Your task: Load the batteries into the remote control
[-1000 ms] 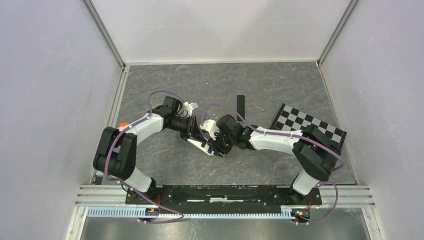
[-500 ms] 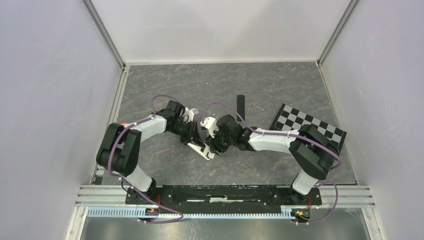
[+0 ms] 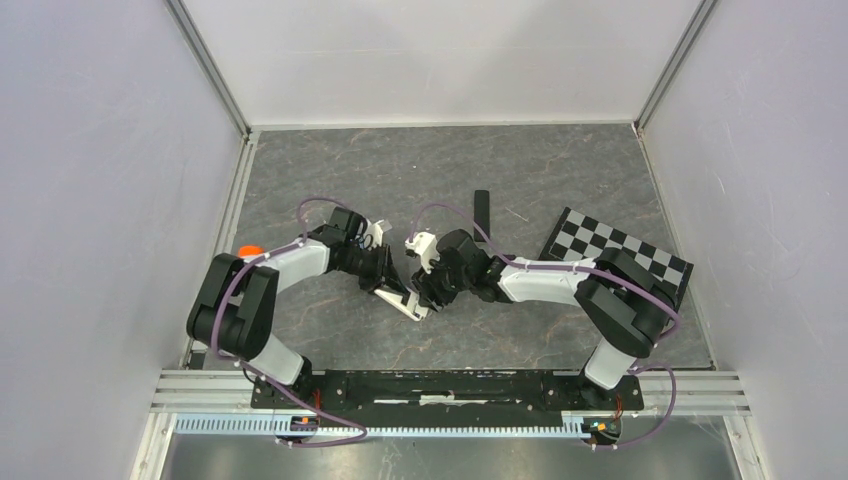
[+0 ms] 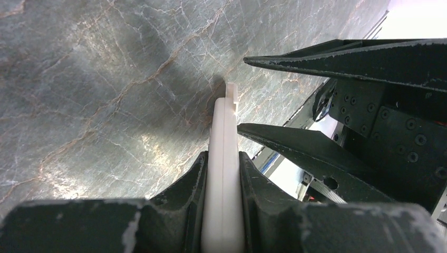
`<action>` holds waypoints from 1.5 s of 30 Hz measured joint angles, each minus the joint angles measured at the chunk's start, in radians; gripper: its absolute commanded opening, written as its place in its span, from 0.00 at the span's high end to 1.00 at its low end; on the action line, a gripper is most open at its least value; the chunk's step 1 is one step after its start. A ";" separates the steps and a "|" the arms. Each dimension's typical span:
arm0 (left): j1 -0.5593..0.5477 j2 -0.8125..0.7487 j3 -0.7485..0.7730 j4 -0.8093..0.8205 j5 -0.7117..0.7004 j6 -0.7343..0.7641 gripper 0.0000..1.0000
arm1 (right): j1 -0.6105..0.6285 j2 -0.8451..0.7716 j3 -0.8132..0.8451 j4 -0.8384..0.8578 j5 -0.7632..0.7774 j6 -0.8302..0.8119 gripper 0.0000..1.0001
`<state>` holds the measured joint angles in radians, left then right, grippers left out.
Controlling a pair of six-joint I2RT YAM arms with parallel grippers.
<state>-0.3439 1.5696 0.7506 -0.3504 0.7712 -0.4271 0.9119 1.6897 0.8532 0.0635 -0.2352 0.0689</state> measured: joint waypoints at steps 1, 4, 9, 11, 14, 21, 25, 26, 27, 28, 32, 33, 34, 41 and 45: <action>0.000 -0.006 -0.005 0.005 -0.007 -0.004 0.98 | 0.000 0.000 -0.001 0.000 -0.002 0.003 0.40; -0.002 -0.034 -0.021 0.019 -0.033 -0.013 0.98 | -0.002 0.000 -0.005 0.002 -0.008 0.013 0.41; -0.006 -0.089 -0.068 0.076 -0.069 -0.040 0.98 | -0.018 0.000 -0.030 0.023 -0.039 0.067 0.48; -0.006 -0.111 -0.095 0.109 -0.075 -0.063 0.98 | -0.031 0.000 -0.044 0.038 -0.060 0.102 0.48; -0.007 -0.134 -0.132 0.158 -0.078 -0.095 0.98 | -0.047 0.000 -0.066 0.066 -0.082 0.155 0.44; -0.008 -0.136 -0.138 0.164 -0.063 -0.103 0.98 | -0.056 0.000 -0.087 0.124 -0.094 0.208 0.34; -0.008 -0.135 -0.138 0.160 -0.063 -0.103 0.98 | -0.062 -0.013 -0.096 0.138 -0.089 0.240 0.27; -0.008 -0.134 -0.137 0.159 -0.062 -0.103 0.98 | -0.065 -0.025 -0.099 0.138 -0.082 0.254 0.25; -0.008 -0.132 -0.135 0.158 -0.062 -0.103 0.98 | -0.070 -0.036 -0.101 0.138 -0.078 0.268 0.23; -0.008 -0.129 -0.133 0.158 -0.061 -0.103 0.98 | -0.076 -0.050 -0.104 0.138 -0.071 0.284 0.23; -0.010 -0.123 -0.126 0.153 -0.060 -0.103 0.98 | -0.101 -0.115 -0.099 0.085 0.003 0.367 0.22; -0.010 -0.123 -0.126 0.151 -0.060 -0.103 0.98 | -0.106 -0.123 -0.093 0.060 0.019 0.385 0.22; -0.010 -0.123 -0.125 0.150 -0.060 -0.103 0.98 | -0.111 -0.127 -0.082 0.021 0.040 0.404 0.23; -0.010 -0.124 -0.125 0.148 -0.062 -0.104 0.98 | -0.141 -0.130 -0.075 -0.150 0.074 0.547 0.32; -0.011 -0.129 -0.125 0.145 -0.068 -0.104 0.98 | -0.142 -0.135 -0.128 -0.126 0.014 0.628 0.35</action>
<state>-0.3550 1.4406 0.6254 -0.2054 0.7033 -0.5308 0.7700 1.5547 0.7250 -0.0628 -0.2214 0.6968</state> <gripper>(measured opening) 0.277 0.666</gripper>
